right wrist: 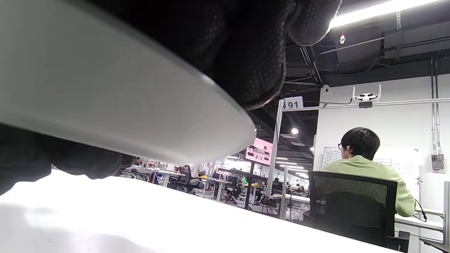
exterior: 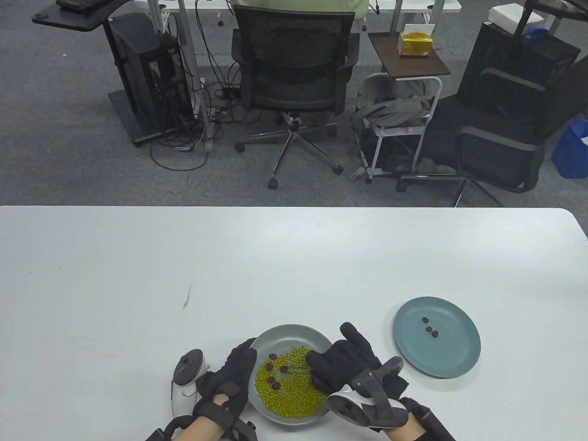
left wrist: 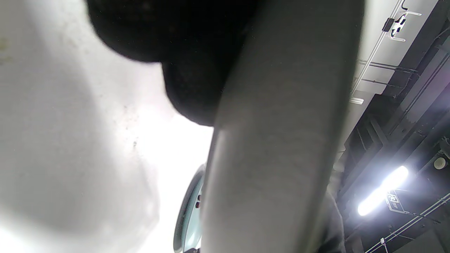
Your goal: Pick cranberries with tweezers into plate
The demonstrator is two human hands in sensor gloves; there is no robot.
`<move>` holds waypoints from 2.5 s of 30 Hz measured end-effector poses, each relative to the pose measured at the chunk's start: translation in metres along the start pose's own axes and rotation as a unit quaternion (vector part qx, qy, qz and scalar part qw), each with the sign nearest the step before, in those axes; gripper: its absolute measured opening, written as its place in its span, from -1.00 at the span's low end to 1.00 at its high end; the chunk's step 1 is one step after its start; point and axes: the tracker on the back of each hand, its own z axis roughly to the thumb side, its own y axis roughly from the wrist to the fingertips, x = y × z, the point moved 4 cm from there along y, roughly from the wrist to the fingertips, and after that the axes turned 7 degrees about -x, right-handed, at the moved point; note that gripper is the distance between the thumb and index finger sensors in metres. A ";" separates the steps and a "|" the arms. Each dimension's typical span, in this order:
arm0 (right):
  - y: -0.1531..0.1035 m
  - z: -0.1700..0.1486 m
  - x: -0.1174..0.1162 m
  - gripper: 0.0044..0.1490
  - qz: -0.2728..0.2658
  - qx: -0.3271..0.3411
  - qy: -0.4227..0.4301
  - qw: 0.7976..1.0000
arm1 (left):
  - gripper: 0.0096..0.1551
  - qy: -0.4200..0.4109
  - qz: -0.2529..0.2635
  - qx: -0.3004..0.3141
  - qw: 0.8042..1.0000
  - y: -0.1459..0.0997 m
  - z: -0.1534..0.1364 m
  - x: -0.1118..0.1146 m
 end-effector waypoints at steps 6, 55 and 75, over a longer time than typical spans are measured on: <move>0.000 -0.009 0.008 -0.43 -0.010 -0.020 0.016 1.000 | -0.30 -0.005 0.000 0.002 1.000 0.000 0.001 -0.001; -0.080 -0.296 -0.033 -0.40 0.172 -0.534 -0.088 0.823 | -0.31 0.004 0.012 0.001 1.000 -0.001 -0.001 -0.006; -0.025 -0.184 0.004 -0.40 0.023 -0.357 -0.007 0.934 | -0.31 -0.017 -0.005 0.022 1.000 -0.003 0.003 0.001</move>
